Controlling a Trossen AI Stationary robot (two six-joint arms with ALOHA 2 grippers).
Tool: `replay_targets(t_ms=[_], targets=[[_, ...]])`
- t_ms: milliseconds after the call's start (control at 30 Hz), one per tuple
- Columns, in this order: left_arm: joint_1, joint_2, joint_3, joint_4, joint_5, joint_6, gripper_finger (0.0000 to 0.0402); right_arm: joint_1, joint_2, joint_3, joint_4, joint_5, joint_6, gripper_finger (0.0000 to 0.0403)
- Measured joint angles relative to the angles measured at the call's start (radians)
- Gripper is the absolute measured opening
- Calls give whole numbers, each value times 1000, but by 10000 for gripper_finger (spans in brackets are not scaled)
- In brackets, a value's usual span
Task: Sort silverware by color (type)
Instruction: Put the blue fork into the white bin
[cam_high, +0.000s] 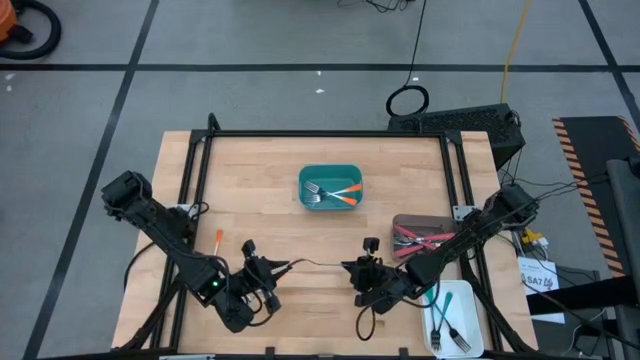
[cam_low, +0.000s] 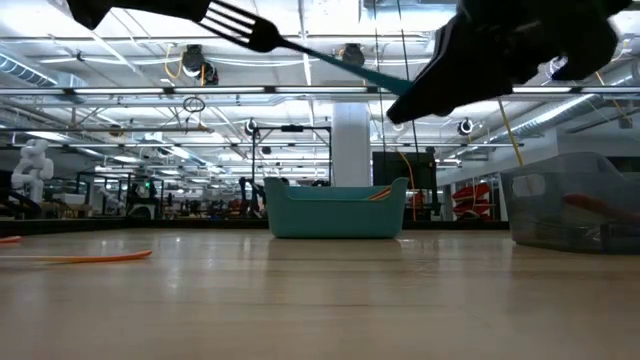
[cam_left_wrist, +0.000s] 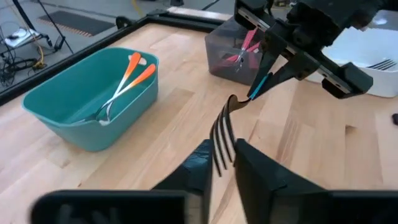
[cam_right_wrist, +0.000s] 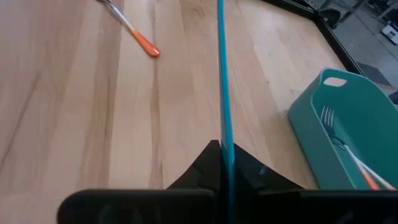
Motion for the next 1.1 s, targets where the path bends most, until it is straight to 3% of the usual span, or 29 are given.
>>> replay_targets(t_ms=[133, 267, 700, 1100], targets=[[-6, 0, 0, 24, -13, 36, 106, 5, -53, 1, -96, -22, 36, 1], [-6, 0, 1, 32, -27, 54, 129, 25, -96, 0, -180, -30, 61, 0], [-7, 0, 1, 34, -15, 107, 131, 129, -237, 1, -381, -21, 214, 0], [-5, 0, 1, 37, 19, 86, 131, 201, -255, 240, -917, -235, 465, 0]])
